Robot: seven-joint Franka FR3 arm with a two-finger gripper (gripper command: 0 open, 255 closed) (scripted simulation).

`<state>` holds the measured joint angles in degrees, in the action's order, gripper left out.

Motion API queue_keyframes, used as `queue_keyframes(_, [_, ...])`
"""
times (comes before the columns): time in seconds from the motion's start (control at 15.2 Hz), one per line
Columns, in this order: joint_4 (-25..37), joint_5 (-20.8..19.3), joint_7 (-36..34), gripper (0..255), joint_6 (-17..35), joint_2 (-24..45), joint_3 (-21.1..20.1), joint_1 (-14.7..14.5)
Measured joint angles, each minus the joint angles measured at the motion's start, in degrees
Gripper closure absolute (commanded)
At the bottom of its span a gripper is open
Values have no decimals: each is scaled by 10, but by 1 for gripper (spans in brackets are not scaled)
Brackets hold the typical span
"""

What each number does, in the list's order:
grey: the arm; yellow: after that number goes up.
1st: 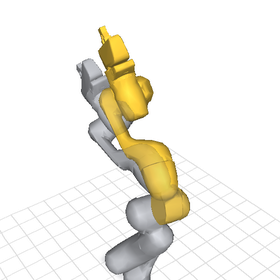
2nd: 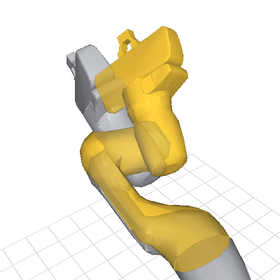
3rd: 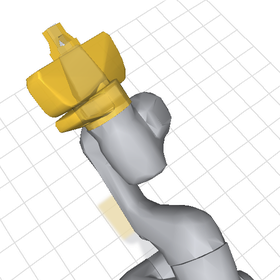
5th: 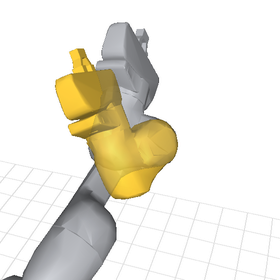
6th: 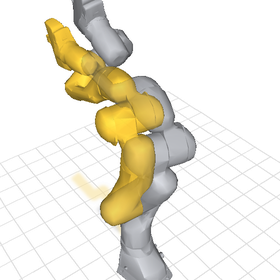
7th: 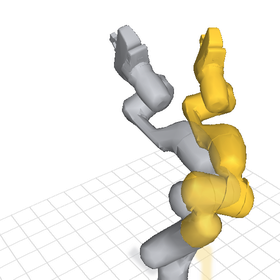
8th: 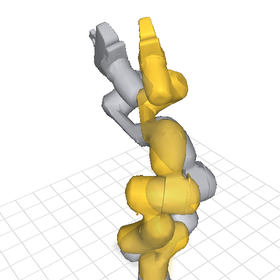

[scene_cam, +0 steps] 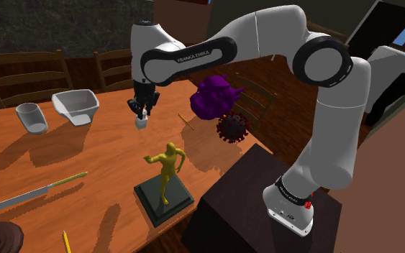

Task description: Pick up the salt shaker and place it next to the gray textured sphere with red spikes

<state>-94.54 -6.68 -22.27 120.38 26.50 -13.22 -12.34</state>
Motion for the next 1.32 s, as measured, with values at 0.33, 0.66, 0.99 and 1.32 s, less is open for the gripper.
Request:
queue_keyframes(0.33, [15, 5, 2, 255, -31, -16, -3, 0])
queue_keyframes(0.66, [40, 8, 4, 255, -65, -26, -4, 1])
queue_keyframes(0.99, [24, 15, 17, 255, -77, -54, -4, 11])
queue_keyframes(1.32, [-92, 37, 65, 255, -42, -138, 6, 50])
